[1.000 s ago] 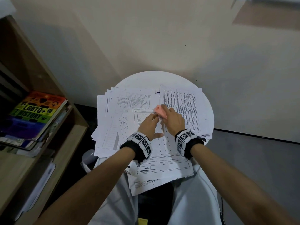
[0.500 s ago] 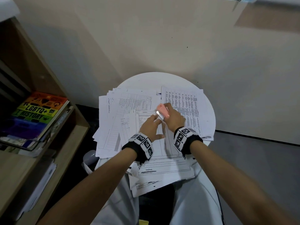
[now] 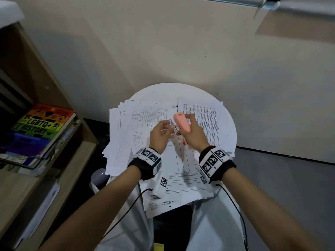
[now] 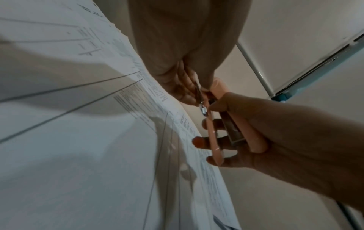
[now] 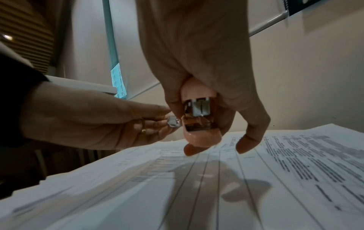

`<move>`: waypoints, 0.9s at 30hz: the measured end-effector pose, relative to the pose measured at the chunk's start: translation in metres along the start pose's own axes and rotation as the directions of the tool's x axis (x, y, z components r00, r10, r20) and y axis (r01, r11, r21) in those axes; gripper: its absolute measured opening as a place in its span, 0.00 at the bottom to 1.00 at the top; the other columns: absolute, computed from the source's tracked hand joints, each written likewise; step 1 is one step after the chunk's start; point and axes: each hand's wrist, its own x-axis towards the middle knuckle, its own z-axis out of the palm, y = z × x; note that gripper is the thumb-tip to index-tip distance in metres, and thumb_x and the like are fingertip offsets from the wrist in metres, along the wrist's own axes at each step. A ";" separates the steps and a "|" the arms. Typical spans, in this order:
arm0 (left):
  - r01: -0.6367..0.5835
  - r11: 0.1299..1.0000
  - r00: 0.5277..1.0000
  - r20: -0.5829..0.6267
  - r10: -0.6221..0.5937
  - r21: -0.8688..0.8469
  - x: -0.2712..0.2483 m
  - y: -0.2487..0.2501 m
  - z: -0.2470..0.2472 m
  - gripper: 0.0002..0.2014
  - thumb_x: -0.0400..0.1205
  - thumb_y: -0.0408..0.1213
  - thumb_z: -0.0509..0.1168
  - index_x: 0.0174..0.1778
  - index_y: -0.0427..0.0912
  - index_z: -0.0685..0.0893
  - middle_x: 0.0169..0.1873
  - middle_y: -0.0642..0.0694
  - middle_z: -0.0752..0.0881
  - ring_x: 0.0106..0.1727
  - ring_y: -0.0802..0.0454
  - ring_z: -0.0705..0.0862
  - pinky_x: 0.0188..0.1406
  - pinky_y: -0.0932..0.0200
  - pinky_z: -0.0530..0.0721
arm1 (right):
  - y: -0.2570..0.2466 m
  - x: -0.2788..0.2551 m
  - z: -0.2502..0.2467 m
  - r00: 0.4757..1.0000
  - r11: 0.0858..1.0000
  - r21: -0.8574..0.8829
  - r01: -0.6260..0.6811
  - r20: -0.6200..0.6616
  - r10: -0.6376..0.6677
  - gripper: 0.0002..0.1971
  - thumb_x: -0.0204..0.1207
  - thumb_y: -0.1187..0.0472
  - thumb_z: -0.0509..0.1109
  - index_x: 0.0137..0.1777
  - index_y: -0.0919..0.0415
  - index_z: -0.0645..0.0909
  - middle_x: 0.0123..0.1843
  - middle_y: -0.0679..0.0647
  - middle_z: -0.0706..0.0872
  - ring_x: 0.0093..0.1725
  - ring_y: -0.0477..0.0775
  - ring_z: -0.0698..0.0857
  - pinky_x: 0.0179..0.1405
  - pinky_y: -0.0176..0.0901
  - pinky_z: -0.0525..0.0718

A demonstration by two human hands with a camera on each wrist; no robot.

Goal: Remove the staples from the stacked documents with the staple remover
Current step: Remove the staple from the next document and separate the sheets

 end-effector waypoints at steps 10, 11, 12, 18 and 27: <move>-0.004 0.999 0.981 -0.195 0.013 0.047 -0.005 0.017 -0.044 0.05 0.78 0.22 0.67 0.47 0.23 0.84 0.33 0.37 0.84 0.30 0.50 0.84 0.32 0.67 0.88 | -0.019 -0.039 0.027 0.994 0.996 -0.065 0.062 0.098 -0.056 0.19 0.77 0.51 0.68 0.63 0.42 0.65 0.48 0.59 0.89 0.37 0.66 0.87 0.41 0.61 0.87; -0.017 0.995 0.980 -0.196 0.036 0.101 -0.005 0.019 -0.055 0.04 0.79 0.21 0.65 0.45 0.25 0.84 0.33 0.37 0.83 0.29 0.50 0.83 0.29 0.69 0.87 | -0.022 -0.042 0.029 0.992 0.997 -0.055 0.061 0.111 -0.054 0.18 0.78 0.52 0.68 0.63 0.43 0.65 0.48 0.59 0.89 0.36 0.67 0.87 0.39 0.59 0.87; -0.027 0.987 0.979 -0.197 0.058 0.157 -0.005 0.022 -0.067 0.05 0.79 0.20 0.63 0.42 0.28 0.84 0.32 0.38 0.82 0.28 0.50 0.81 0.27 0.70 0.86 | -0.023 -0.044 0.032 0.992 0.998 -0.036 0.058 0.118 -0.053 0.18 0.78 0.53 0.67 0.64 0.44 0.65 0.49 0.59 0.89 0.35 0.67 0.87 0.36 0.57 0.86; 0.071 0.895 0.956 -0.287 0.065 0.441 -0.035 0.005 -0.179 0.14 0.79 0.16 0.53 0.39 0.33 0.81 0.29 0.46 0.79 0.26 0.55 0.73 0.25 0.76 0.74 | -0.015 -0.043 0.039 0.988 0.996 0.073 -0.049 0.148 0.038 0.18 0.79 0.60 0.68 0.64 0.45 0.67 0.52 0.61 0.88 0.40 0.67 0.87 0.34 0.58 0.89; 0.484 0.761 0.864 -0.376 -0.335 0.433 -0.067 -0.140 -0.264 0.12 0.78 0.30 0.66 0.45 0.21 0.85 0.40 0.27 0.86 0.46 0.37 0.86 0.50 0.45 0.82 | 0.008 -0.030 0.041 0.962 0.968 0.120 -0.221 0.193 0.195 0.20 0.80 0.60 0.68 0.68 0.50 0.66 0.61 0.60 0.81 0.45 0.60 0.86 0.39 0.54 0.87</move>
